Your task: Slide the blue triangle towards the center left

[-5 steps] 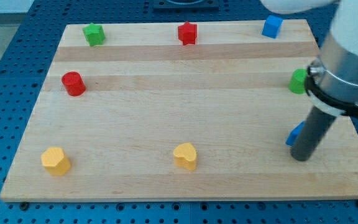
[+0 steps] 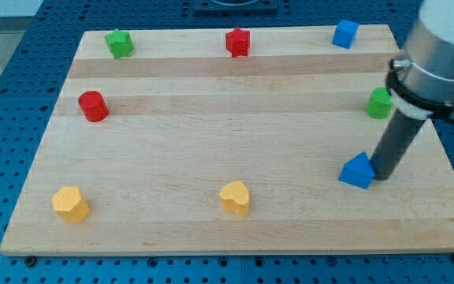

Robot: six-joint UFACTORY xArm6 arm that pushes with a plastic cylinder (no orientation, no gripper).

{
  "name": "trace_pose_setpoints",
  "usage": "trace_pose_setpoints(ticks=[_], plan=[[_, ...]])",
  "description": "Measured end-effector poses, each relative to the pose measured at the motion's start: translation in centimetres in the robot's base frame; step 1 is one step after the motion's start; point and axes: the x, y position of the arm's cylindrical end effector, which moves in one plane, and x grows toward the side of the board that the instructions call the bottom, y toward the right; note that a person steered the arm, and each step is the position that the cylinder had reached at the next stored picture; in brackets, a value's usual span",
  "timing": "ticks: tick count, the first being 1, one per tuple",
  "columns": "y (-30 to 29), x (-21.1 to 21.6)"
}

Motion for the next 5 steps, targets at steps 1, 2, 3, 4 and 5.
trace_pose_setpoints(ticks=[1, 2, 3, 4, 5], plan=[[-2.7, 1.4], [-5.5, 2.2], [-8.4, 2.2], [-11.0, 2.2], [-13.0, 2.0]])
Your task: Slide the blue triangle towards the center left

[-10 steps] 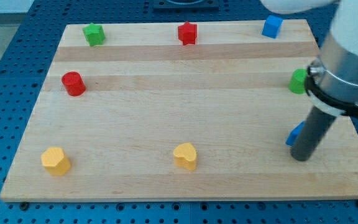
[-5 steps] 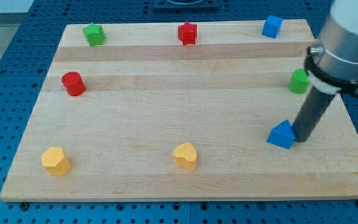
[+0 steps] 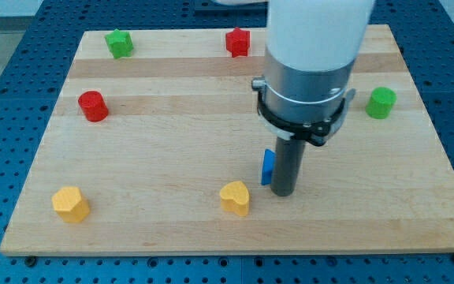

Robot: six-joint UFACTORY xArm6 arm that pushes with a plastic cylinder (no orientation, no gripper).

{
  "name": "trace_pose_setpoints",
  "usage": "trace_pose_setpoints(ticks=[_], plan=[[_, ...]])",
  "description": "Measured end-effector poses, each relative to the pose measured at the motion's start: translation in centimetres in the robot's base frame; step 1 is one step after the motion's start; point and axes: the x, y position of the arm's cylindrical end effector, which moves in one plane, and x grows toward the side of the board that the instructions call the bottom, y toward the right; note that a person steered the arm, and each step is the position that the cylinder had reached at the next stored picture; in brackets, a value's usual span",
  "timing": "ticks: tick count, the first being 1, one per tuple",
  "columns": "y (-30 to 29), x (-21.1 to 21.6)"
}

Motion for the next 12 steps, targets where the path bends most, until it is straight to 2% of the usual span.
trace_pose_setpoints(ticks=[4, 5, 7, 10, 12], plan=[[-0.5, -7.7], [-1.3, -8.9], [-8.0, -9.2], [-7.7, -12.3], [-9.9, -14.7]])
